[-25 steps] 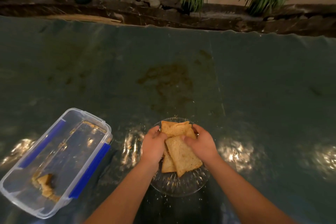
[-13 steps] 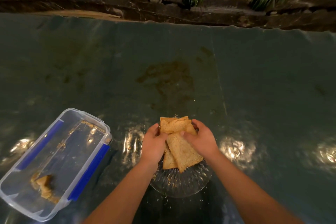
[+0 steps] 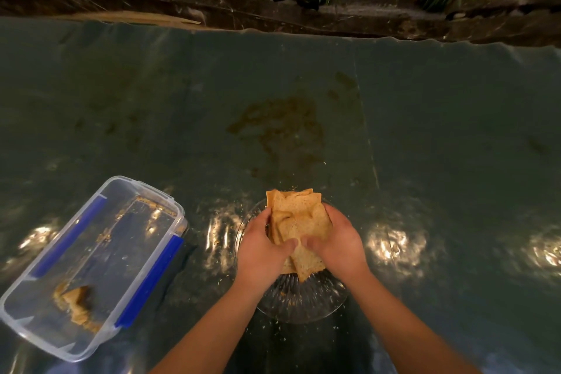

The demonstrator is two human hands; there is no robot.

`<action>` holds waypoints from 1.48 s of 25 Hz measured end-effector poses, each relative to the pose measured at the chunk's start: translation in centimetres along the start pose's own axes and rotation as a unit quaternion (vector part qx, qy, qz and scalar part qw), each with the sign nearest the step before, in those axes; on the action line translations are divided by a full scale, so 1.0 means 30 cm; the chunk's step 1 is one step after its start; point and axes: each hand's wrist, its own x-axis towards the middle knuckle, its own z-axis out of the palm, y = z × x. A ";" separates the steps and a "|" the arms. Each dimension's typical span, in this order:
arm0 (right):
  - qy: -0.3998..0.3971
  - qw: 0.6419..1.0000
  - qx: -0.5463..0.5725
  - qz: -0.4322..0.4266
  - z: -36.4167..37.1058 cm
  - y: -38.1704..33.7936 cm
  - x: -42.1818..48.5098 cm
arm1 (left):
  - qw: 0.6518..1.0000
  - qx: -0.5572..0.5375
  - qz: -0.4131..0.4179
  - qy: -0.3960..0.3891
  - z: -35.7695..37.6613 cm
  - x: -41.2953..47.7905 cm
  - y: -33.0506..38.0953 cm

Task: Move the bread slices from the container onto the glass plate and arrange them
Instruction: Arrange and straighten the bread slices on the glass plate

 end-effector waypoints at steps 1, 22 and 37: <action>0.008 1.000 0.007 -0.002 0.001 -0.003 -0.007 | 1.000 0.002 0.007 0.004 0.002 -0.006 -0.003; -0.024 0.994 0.083 0.070 -0.027 0.055 -0.203 | 0.996 -0.093 0.014 0.006 0.016 -0.231 -0.089; -0.029 0.996 0.040 0.076 0.006 0.068 -0.172 | 1.000 -0.013 0.011 -0.013 0.028 -0.198 -0.106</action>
